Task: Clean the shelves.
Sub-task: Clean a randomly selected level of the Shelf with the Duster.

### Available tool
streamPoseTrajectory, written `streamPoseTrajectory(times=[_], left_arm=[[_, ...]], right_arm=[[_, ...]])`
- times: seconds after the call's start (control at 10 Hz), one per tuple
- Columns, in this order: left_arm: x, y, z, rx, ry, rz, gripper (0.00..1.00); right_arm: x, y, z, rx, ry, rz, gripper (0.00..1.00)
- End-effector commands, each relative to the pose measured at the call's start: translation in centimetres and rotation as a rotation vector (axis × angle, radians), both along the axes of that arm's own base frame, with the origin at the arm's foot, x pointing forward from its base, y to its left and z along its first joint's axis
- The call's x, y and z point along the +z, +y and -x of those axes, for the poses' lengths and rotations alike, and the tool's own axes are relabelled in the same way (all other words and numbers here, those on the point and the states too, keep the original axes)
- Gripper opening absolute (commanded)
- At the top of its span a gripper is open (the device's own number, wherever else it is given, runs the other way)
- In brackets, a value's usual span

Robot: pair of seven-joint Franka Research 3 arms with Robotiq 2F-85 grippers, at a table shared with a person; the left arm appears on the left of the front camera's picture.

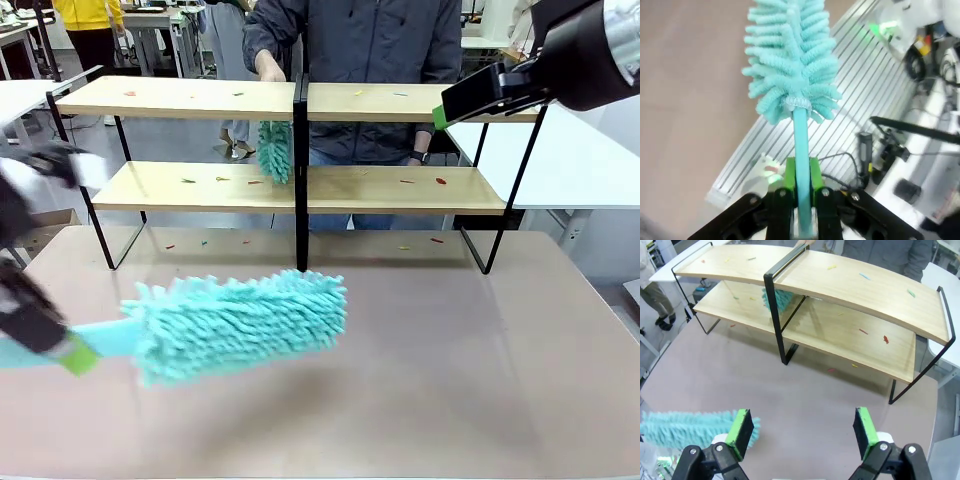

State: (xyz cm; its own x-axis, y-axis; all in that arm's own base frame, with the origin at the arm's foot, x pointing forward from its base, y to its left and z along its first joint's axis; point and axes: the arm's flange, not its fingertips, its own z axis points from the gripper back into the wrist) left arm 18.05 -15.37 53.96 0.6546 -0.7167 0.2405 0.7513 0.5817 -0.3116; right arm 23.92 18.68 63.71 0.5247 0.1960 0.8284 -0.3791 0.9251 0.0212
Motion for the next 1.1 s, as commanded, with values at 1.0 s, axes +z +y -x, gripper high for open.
streamPoseTrajectory(times=[1.0], left_arm=[[-8.2,-18.1,3.3,0.118,-0.111,0.056,0.13]], right_arm=[[0.0,-0.1,-0.1,-0.003,-0.001,0.003,1.00]])
